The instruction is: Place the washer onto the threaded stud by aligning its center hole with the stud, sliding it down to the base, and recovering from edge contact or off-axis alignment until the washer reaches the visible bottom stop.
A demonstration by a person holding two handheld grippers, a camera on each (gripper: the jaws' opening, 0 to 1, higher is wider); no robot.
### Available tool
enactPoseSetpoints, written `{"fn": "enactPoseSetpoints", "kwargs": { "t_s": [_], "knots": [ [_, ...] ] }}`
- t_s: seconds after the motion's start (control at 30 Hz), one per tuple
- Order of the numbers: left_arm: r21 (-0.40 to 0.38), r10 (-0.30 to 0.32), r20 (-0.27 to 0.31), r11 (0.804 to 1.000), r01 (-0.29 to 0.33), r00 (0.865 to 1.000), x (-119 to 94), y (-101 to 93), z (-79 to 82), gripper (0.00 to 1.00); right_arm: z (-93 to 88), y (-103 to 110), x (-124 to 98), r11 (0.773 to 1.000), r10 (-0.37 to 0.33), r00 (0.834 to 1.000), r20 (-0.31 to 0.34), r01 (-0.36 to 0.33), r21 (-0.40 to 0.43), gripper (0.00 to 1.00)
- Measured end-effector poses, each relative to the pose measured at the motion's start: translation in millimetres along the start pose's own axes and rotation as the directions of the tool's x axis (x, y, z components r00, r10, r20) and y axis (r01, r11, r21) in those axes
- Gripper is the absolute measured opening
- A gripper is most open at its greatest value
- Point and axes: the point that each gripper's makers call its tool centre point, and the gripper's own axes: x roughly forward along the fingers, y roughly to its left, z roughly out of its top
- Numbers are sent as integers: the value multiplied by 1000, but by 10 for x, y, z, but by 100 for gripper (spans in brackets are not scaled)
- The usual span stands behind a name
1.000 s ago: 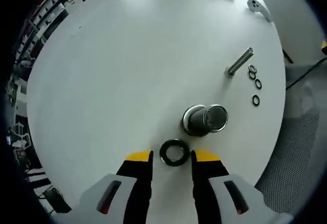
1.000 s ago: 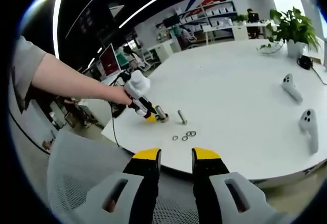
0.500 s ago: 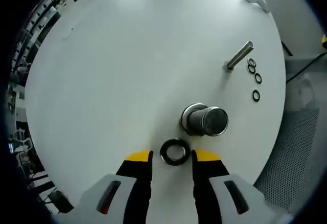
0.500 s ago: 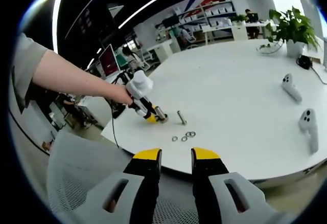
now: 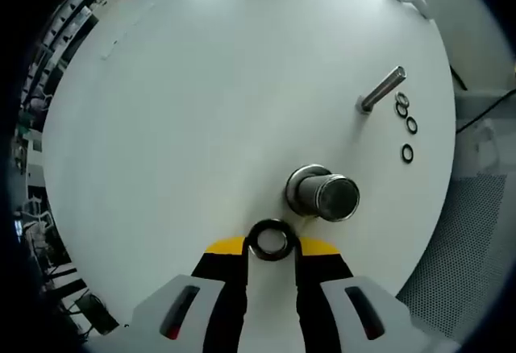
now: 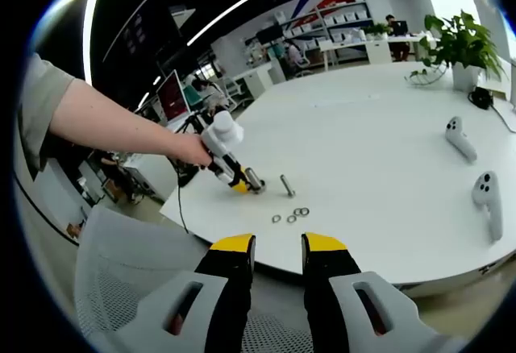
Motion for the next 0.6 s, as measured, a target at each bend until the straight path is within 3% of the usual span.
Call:
{"fn": "enactPoseSetpoints", "kwargs": {
  "t_s": [0.07, 0.17, 0.4, 0.6],
  "knots": [
    [-44, -1, 25, 999, 2, 1000, 1, 7, -32, 19, 5, -4, -4, 1000, -2, 1000, 4, 2, 2, 26],
    [-7, 8, 30, 1000, -7, 1000, -13, -15, -34, 19, 6, -8, -5, 1000, -3, 1000, 6, 3, 4, 26],
    [-24, -5, -4, 1000, 5, 1000, -19, -73, -30, 19, -1, -4, -6, 1000, -1, 1000, 3, 1, 3, 25],
    [41, -5, -9, 999, 6, 1000, -53, -163, -115, 19, -5, 3, -6, 1000, 0, 1000, 1, 0, 1, 26]
  ]
}}
